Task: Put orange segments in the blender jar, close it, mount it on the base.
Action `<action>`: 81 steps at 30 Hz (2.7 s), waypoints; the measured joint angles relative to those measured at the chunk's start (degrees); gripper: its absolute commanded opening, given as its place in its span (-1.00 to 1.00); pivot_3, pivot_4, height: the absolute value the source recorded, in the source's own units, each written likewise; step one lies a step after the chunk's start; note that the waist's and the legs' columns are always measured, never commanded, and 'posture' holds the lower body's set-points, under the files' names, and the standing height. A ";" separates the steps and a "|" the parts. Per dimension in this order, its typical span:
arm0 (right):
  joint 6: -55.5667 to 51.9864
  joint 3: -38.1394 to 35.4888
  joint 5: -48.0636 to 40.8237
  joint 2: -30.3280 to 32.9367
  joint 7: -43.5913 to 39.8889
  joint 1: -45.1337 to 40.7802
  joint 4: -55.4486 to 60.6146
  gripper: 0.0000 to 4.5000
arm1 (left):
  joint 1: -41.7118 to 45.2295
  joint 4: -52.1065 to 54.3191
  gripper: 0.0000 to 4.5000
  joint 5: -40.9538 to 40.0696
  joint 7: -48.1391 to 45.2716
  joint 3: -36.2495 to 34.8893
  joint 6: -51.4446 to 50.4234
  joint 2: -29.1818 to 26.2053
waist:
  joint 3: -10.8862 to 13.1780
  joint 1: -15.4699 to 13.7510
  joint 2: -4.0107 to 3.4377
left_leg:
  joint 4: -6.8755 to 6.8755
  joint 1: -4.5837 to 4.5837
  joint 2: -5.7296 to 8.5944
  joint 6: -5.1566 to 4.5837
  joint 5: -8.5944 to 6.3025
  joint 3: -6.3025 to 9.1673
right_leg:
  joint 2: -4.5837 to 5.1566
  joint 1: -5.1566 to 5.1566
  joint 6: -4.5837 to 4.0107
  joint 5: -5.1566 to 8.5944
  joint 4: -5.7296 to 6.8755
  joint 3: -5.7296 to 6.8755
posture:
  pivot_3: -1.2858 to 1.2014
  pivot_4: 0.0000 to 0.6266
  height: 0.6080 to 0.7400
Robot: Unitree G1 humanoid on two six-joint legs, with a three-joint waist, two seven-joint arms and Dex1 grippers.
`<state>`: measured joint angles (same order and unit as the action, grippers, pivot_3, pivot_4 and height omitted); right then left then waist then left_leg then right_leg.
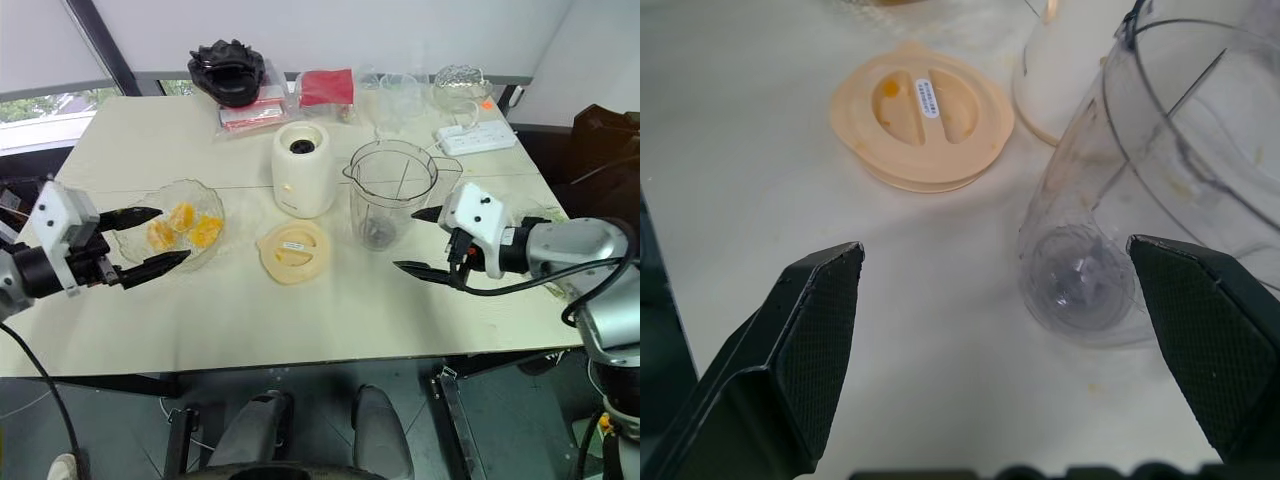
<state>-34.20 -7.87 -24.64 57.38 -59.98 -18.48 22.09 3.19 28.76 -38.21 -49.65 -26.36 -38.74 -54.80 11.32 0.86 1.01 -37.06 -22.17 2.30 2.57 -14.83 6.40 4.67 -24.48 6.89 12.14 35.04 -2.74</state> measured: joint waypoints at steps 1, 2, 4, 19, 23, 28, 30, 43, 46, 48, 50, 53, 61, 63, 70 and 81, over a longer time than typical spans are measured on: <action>-0.14 -0.26 -0.45 0.00 -0.04 -0.38 0.08 0.96 | 0.29 -0.15 0.91 -0.28 -0.23 -0.01 -0.28 -0.08 | 0.00 0.06 0.00 | 0.00 0.01 0.00 0.00 0.00 -0.01 | 0.00 0.00 0.00 0.00 0.00 0.00 | 0.03 -0.52 1.00; -0.72 -0.22 -0.99 -0.04 0.06 -1.07 0.11 0.96 | 0.38 -0.37 0.91 -0.73 -0.42 0.00 -0.47 -0.08 | 0.00 0.18 -0.01 | 0.01 0.00 -0.01 0.00 0.00 -0.01 | 0.00 -0.01 0.00 0.00 0.00 0.00 | 0.03 -0.52 1.00; -1.70 -0.20 -1.74 -0.04 0.29 -2.15 0.35 0.96 | 0.41 -0.60 0.91 -1.07 -0.46 0.04 -0.75 -0.08 | 0.01 0.22 -0.01 | 0.02 -0.01 -0.02 0.00 0.00 -0.02 | 0.00 -0.04 0.00 -0.01 0.01 0.00 | 0.03 -0.52 1.00; -4.51 -0.12 -4.36 -0.14 4.01 -2.82 4.04 0.96 | 3.82 -1.17 0.91 -1.77 -1.16 3.31 -2.38 -1.62 | 0.01 -0.01 0.00 | 0.00 -0.04 -0.01 0.00 0.00 -0.02 | 0.00 -0.05 0.00 -0.01 0.01 -0.01 | 0.03 -0.52 1.00; -4.96 -0.14 -5.07 -0.14 4.59 -2.82 4.84 0.96 | 4.51 -1.93 0.91 -1.47 -2.01 4.42 -2.32 -2.56 | 0.01 0.10 -0.01 | 0.01 -0.04 -0.01 0.00 0.00 -0.03 | 0.00 -0.06 0.00 -0.01 0.01 -0.01 | 0.03 -0.52 1.00; -5.33 -0.15 -5.57 -0.58 6.17 -2.65 5.39 0.96 | 5.70 -4.82 0.91 -0.46 -3.76 5.50 -1.89 -3.21 | 0.02 0.03 0.00 | 0.00 -0.04 -0.01 0.00 0.00 -0.02 | 0.00 -0.06 0.00 -0.01 0.01 0.00 | 0.03 -0.52 1.00; -5.53 -0.15 -6.07 -1.40 7.06 -2.39 6.41 0.96 | 6.54 -6.85 0.91 1.27 -5.20 6.20 -0.35 -4.88 | 0.01 0.01 0.00 | 0.01 -0.04 -0.01 0.00 0.00 -0.03 | 0.00 -0.06 0.00 -0.01 0.02 0.00 | 0.03 -0.52 1.00; -7.62 2.04 -7.28 -6.87 14.06 1.73 12.85 0.96 | 42.39 -68.02 0.91 36.66 -27.33 37.85 38.89 -5.79 | 0.02 -0.32 0.09 | -0.08 -0.25 0.07 0.00 0.01 -0.07 | 0.00 -0.19 0.16 -0.15 0.01 0.02 | 0.03 -0.52 1.00; -8.25 2.15 -7.23 -7.12 15.56 3.11 13.95 0.96 | 53.38 -82.99 0.91 44.69 -27.74 43.80 45.94 -0.55 | 0.00 -0.37 0.22 | -0.09 -0.28 0.10 -0.02 0.00 -0.03 | 0.02 -0.18 0.25 -0.15 0.01 0.05 | 0.03 -0.52 1.00; -9.18 2.49 -7.40 -7.38 16.53 4.12 15.05 0.96 | 59.85 -92.46 0.91 50.74 -25.52 47.75 50.51 3.14 | 0.00 -0.25 0.23 | -0.10 -0.28 0.10 -0.03 -0.01 -0.03 | 0.03 -0.17 0.30 -0.14 0.04 0.04 | 0.03 -0.52 1.00; -9.68 2.55 -7.74 -7.47 16.98 4.18 15.57 0.96 | 62.37 -97.15 0.91 54.32 -23.84 49.64 53.19 5.55 | 0.00 0.20 0.23 | -0.09 -0.24 0.08 -0.11 -0.05 -0.06 | 0.02 -0.20 0.32 -0.15 0.08 0.02 | 0.03 -0.52 1.00; -10.69 2.53 -8.31 -7.25 16.97 4.20 16.22 0.96 | 64.83 -101.61 0.91 58.30 -22.18 51.48 55.17 9.23 | 0.01 0.23 0.24 | -0.09 -0.24 0.05 -0.12 -0.06 -0.02 | -0.01 -0.23 0.34 -0.13 0.16 0.04 | 0.03 -0.52 1.00; -12.87 0.44 -10.48 -4.07 15.54 5.01 17.57 0.96 | 66.65 -105.79 0.91 64.97 -16.60 52.88 54.05 15.04 | 0.01 -0.10 0.25 | -0.12 -0.25 0.06 -0.12 -0.06 0.00 | 0.00 -0.23 0.37 -0.13 0.17 0.03 | 0.03 -0.52 1.00; -13.62 -0.44 -11.02 -3.00 15.47 5.14 18.25 0.96 | 66.74 -106.43 0.91 66.18 -14.53 52.88 53.82 16.84 | 0.01 -0.15 0.25 | -0.12 -0.25 0.06 -0.12 -0.06 0.00 | 0.00 -0.22 0.38 -0.14 0.18 0.03 | 0.03 -0.52 1.00; -15.97 -2.30 -13.15 -2.28 16.26 6.46 20.38 0.96 | 66.72 -106.80 0.91 67.86 -10.67 52.68 53.27 19.60 | 0.02 0.00 0.28 | -0.14 -0.25 0.07 -0.12 -0.06 0.01 | 0.00 -0.22 0.40 -0.15 0.22 0.03 | 0.03 -0.52 1.00; -18.09 -4.36 -15.14 -1.38 18.09 6.99 22.35 0.96 | 64.20 -107.04 0.91 68.62 -5.81 52.12 51.69 21.40 | 0.02 -0.18 0.28 | -0.18 -0.22 0.07 -0.12 -0.06 0.02 | 0.00 -0.18 0.41 -0.16 0.24 0.03 | 0.03 -0.52 1.00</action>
<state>-52.29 -12.23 -39.78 56.00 -41.89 -11.50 44.44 67.39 -78.28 30.40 -55.46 25.75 12.95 -33.40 11.33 0.68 1.29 -37.25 -22.39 2.37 2.44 -14.89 6.42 4.67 -24.67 7.30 11.98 35.28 -2.70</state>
